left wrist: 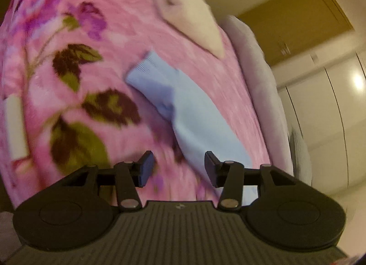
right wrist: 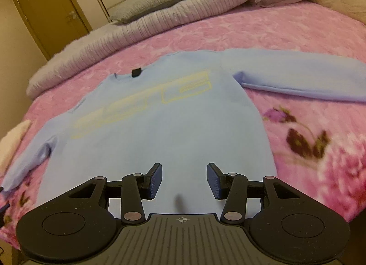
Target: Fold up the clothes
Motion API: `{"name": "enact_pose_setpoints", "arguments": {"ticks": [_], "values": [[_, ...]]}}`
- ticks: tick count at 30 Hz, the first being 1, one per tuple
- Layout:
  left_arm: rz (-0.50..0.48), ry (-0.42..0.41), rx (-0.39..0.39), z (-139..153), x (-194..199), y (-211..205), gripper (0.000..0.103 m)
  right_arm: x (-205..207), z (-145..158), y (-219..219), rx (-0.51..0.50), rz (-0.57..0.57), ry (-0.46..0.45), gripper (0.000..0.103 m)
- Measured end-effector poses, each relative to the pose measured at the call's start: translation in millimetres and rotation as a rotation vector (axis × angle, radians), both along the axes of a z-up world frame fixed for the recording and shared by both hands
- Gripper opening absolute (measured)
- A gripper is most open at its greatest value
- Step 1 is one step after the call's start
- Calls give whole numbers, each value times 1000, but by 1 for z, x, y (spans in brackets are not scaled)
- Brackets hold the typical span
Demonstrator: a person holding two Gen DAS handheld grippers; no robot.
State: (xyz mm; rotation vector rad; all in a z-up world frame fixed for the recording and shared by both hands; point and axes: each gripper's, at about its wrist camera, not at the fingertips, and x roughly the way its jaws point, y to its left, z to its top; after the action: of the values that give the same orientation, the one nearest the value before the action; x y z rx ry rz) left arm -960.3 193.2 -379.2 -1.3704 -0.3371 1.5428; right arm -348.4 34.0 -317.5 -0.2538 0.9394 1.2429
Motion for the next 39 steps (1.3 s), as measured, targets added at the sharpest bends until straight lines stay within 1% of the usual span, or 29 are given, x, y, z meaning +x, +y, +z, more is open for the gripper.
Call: {"name": "enact_pose_setpoints", "arguments": {"ticks": [2,4,5,6,8,10,13,15,17,18,19,20,21,23,26,28,31,35,37,39], "values": [[42,-27,-9,-10,-8,13,43,-1,-4,14,-18,16,-7,47],[78,-19,16,-12,-10,20,41,-2,-7,25,-32,25,-14,47],[97,0,40,-11,-10,24,35,-2,-9,29,-36,27,-15,47],[103,23,50,-10,-10,29,22,0,-10,32,-35,28,-13,47],[43,118,62,5,-1,47,0,5,-12,33,-25,28,-4,47],[-30,252,119,31,22,61,1,10,-12,33,-15,26,2,47],[-250,384,282,83,87,78,1,25,-10,27,4,2,-1,47],[-470,434,422,114,151,79,1,37,-7,23,23,-24,0,47],[-763,427,542,133,227,72,4,48,-4,18,41,-50,-1,47],[-901,407,566,134,264,66,10,54,-2,15,50,-63,-1,47],[-1053,380,567,129,306,58,14,59,0,13,59,-75,0,47],[-1118,395,539,116,327,50,23,64,1,12,67,-87,3,47],[-1183,411,510,104,347,41,26,70,2,10,75,-104,8,47],[-1312,441,448,79,388,25,25,82,3,8,84,-135,29,47],[-1312,452,315,42,379,14,24,99,4,5,107,-160,100,47],[-1280,392,256,29,359,15,24,108,1,7,121,-153,164,47],[-1198,406,231,24,325,26,24,117,-2,18,136,-144,272,47],[-1117,418,241,29,295,31,24,128,-6,48,177,-130,441,47],[-1092,416,249,31,289,41,25,131,-11,66,170,-136,521,47],[-1071,410,245,32,286,48,25,133,-21,88,144,-153,574,47]]}}
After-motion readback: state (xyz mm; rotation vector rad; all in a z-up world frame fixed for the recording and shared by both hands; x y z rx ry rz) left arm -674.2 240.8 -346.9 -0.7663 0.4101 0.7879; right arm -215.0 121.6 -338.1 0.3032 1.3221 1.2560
